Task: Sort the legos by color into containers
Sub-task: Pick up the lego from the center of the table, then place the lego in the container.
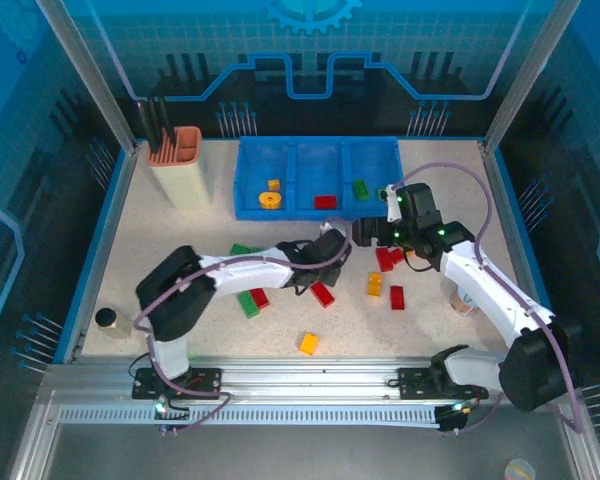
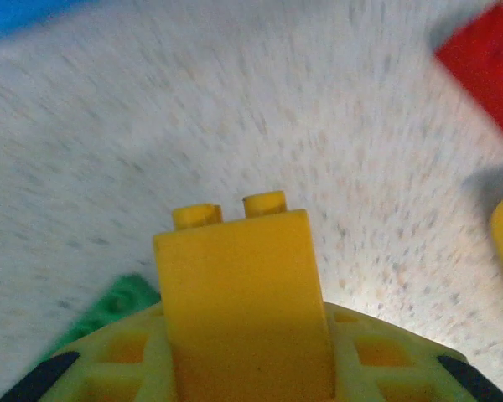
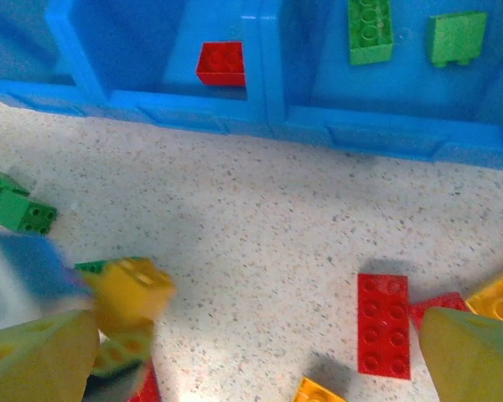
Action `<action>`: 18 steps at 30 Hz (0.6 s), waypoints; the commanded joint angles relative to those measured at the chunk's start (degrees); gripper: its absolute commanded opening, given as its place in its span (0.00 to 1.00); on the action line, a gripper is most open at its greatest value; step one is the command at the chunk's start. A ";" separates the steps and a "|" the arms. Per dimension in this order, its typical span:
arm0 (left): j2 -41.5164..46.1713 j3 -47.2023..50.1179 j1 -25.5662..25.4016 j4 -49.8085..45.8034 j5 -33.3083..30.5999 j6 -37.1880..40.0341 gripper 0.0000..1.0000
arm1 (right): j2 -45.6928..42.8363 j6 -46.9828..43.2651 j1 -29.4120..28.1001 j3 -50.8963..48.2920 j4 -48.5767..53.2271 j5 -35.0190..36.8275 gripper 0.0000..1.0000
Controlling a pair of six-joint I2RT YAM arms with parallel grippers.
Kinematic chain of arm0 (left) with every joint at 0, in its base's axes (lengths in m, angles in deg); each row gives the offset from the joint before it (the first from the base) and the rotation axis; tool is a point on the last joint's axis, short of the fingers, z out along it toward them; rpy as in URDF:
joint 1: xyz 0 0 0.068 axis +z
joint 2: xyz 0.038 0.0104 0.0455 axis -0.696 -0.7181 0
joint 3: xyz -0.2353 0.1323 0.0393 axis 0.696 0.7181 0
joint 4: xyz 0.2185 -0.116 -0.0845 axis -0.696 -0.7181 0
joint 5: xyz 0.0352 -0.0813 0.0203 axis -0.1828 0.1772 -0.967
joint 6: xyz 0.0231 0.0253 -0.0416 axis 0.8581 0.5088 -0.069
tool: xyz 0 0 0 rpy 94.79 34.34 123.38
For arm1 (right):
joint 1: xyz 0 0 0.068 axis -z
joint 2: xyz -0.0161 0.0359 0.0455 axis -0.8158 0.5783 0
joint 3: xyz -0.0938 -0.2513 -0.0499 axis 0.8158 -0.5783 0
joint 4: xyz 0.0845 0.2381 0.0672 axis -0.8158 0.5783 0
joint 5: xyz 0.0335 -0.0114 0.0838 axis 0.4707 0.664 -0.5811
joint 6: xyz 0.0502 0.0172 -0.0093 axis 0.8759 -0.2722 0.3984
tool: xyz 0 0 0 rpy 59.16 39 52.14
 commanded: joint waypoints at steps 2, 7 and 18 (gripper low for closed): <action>7.99 -0.39 3.59 0.07 -4.13 4.54 0.27 | -1.67 -0.59 2.39 -1.78 2.27 0.49 0.99; 12.25 -1.52 10.73 1.43 -4.84 9.87 0.28 | -0.77 -0.51 3.48 -2.61 4.94 1.15 0.99; 7.96 -7.65 24.75 9.10 -6.48 15.24 0.29 | 4.10 0.87 3.49 -5.59 8.55 0.87 0.91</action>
